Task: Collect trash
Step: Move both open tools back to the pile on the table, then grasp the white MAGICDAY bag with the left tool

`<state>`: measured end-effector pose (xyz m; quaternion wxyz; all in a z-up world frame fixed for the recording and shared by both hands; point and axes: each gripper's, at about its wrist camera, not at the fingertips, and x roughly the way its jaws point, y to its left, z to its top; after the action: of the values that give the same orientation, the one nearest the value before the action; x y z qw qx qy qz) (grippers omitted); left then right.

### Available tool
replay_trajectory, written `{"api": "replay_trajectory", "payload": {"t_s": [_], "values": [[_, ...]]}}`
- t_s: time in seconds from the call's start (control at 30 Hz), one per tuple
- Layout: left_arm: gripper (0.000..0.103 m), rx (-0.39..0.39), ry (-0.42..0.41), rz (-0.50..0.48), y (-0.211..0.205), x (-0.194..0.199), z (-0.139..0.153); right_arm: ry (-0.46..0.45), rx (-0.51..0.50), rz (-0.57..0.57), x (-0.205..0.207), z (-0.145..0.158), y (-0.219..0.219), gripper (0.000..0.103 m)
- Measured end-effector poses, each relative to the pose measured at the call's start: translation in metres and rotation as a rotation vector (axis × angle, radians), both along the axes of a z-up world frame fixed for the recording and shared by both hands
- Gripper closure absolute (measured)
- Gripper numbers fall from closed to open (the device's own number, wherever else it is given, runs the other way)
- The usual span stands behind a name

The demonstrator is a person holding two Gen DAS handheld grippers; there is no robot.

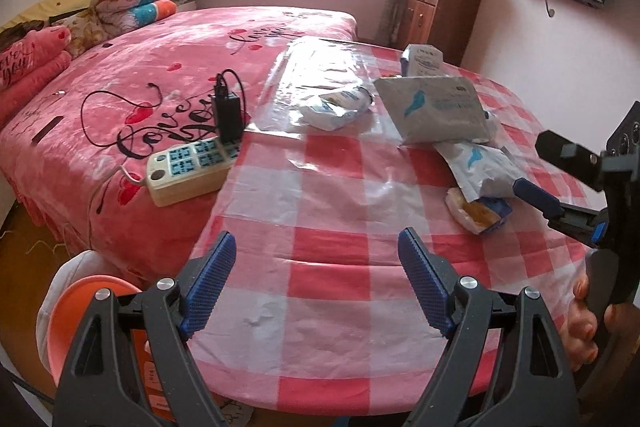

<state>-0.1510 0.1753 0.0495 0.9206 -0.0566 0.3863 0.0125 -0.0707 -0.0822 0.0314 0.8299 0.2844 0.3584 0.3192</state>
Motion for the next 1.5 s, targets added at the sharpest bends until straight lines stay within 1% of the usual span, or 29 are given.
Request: {"api": "replay_trajectory", "payload": {"t_s": [0.2,0.3,0.43,0.5,0.63,0.73,0.83,0.97,1.13,1.3,1.33,1.5], "values": [[0.019,0.004,0.007,-0.03,-0.012,0.005,-0.001,0.059,0.041,-0.034,0.008,-0.011,-0.017,0.006],[0.019,0.009,0.01,-0.044,-0.017,0.011,-0.002,0.073,0.041,-0.045,0.009,-0.015,-0.021,0.006],[0.019,0.02,-0.005,-0.078,-0.025,0.023,0.005,0.094,0.042,-0.058,0.012,-0.019,-0.026,0.006],[0.019,0.037,-0.013,-0.103,-0.031,0.031,0.008,0.093,0.043,-0.062,0.013,-0.02,-0.029,0.006],[0.019,0.085,-0.032,-0.134,-0.038,0.05,0.016,0.064,0.005,-0.073,0.016,-0.016,-0.031,0.006],[0.019,0.089,-0.041,-0.14,-0.04,0.068,0.02,0.06,0.002,-0.076,0.021,-0.017,-0.034,0.006],[0.019,0.095,-0.042,-0.156,-0.043,0.087,0.02,0.052,-0.023,-0.089,0.028,-0.018,-0.038,0.006],[0.019,0.125,-0.015,-0.158,-0.042,0.117,0.012,0.061,-0.023,-0.089,0.04,-0.022,-0.04,0.006],[0.019,0.183,0.007,-0.151,-0.032,0.15,0.004,0.053,-0.066,-0.098,0.056,-0.021,-0.04,0.006],[0.019,0.175,0.053,-0.186,-0.022,0.179,-0.006,0.067,-0.115,-0.121,0.069,-0.025,-0.046,0.006],[0.019,0.17,0.064,-0.197,-0.02,0.184,-0.009,0.063,-0.141,-0.122,0.072,-0.024,-0.045,0.006],[0.019,0.192,0.095,-0.22,-0.019,0.204,-0.021,0.059,-0.21,-0.12,0.08,-0.024,-0.04,0.006]]}}
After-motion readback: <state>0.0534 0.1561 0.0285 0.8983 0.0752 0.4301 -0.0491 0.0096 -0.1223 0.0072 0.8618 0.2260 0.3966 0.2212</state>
